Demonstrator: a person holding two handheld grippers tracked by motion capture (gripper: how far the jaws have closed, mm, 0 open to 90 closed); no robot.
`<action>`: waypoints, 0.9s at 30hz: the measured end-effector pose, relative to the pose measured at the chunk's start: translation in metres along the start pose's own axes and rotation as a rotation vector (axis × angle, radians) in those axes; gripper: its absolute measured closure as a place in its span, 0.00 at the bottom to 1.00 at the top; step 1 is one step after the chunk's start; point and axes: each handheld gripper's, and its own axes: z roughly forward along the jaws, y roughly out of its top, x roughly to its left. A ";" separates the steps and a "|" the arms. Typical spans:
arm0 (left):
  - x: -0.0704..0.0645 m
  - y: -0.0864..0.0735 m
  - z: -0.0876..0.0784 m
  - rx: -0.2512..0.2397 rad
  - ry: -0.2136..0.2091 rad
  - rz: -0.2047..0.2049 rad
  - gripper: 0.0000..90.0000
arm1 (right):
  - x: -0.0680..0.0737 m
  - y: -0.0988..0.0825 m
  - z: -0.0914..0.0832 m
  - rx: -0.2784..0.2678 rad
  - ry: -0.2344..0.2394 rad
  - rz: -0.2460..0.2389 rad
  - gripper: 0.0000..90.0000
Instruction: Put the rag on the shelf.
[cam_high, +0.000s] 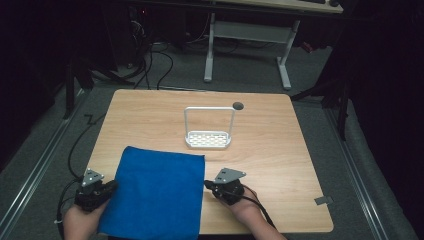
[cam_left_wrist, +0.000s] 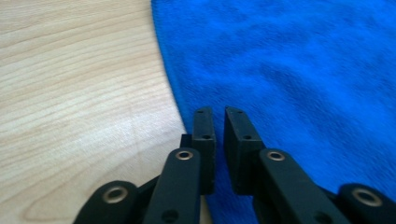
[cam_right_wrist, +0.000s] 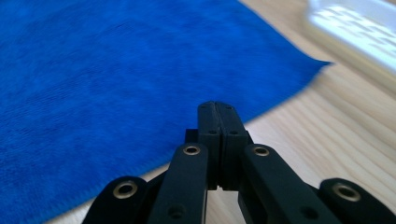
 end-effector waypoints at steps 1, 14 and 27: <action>0.000 0.000 0.000 0.000 0.000 0.000 0.94 | 0.000 0.000 0.000 0.000 0.000 0.000 1.00; -0.010 -0.009 -0.003 -0.020 -0.021 0.016 0.91 | 0.007 0.002 0.021 0.086 0.034 -0.054 1.00; -0.042 0.007 0.012 0.009 -0.149 0.153 0.91 | -0.013 -0.024 -0.010 0.087 -0.041 0.027 1.00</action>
